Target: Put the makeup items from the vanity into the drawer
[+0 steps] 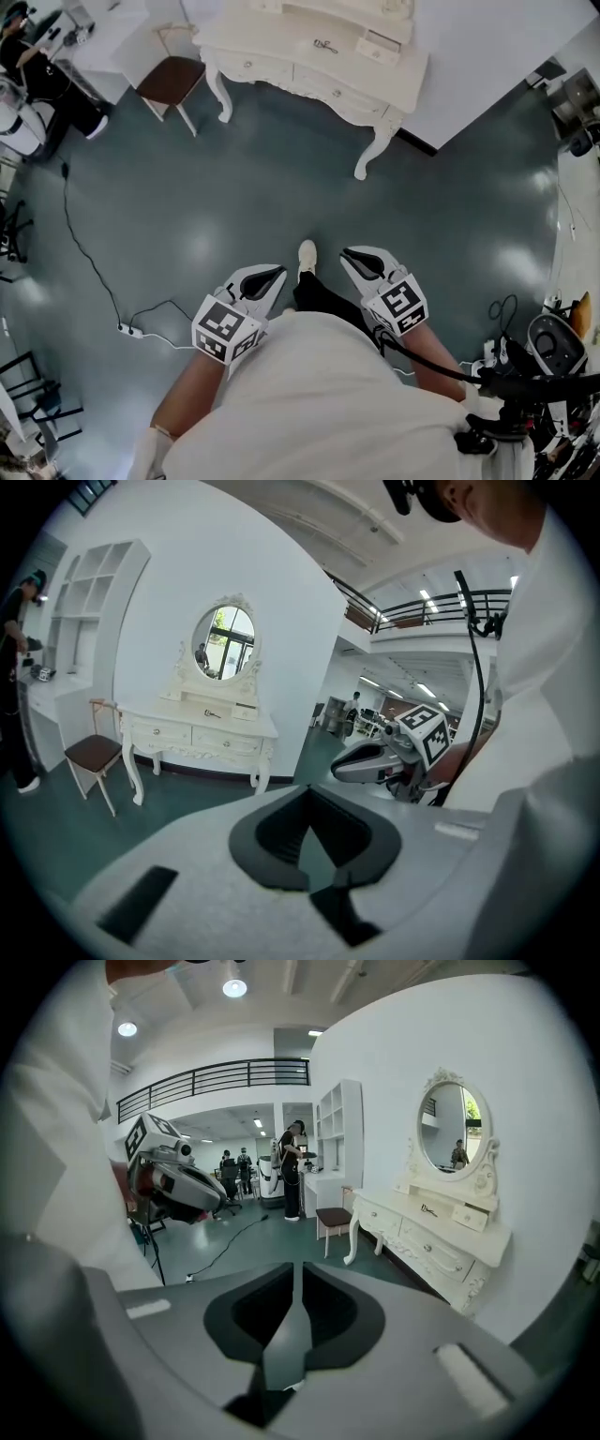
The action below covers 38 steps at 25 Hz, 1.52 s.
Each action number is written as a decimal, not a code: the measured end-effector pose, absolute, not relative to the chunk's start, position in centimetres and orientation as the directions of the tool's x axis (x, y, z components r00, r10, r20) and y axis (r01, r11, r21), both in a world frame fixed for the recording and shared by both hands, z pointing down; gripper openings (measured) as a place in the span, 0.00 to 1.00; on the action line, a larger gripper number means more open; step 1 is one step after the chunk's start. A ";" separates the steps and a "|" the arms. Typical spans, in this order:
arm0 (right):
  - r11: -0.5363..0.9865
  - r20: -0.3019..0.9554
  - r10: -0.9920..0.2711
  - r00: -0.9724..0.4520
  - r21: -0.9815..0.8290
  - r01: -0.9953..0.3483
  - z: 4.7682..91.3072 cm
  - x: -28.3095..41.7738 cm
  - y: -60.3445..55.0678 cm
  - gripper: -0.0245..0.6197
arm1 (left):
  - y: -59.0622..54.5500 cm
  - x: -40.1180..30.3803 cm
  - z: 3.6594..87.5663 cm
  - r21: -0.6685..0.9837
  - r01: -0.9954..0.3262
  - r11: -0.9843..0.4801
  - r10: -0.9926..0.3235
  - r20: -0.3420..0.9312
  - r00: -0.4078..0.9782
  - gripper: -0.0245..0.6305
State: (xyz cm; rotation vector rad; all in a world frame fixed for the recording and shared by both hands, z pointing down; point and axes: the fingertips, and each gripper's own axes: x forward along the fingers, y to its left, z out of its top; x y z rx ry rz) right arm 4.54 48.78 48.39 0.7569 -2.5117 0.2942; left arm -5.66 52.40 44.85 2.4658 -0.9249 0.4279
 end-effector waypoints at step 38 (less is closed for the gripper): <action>0.710 0.546 -0.589 -0.596 -0.003 -0.704 50.5 -6.6 -7.6 0.04 | -2.9 -19.8 43.6 0.285 -0.552 -0.783 -0.412 0.426 0.805 0.04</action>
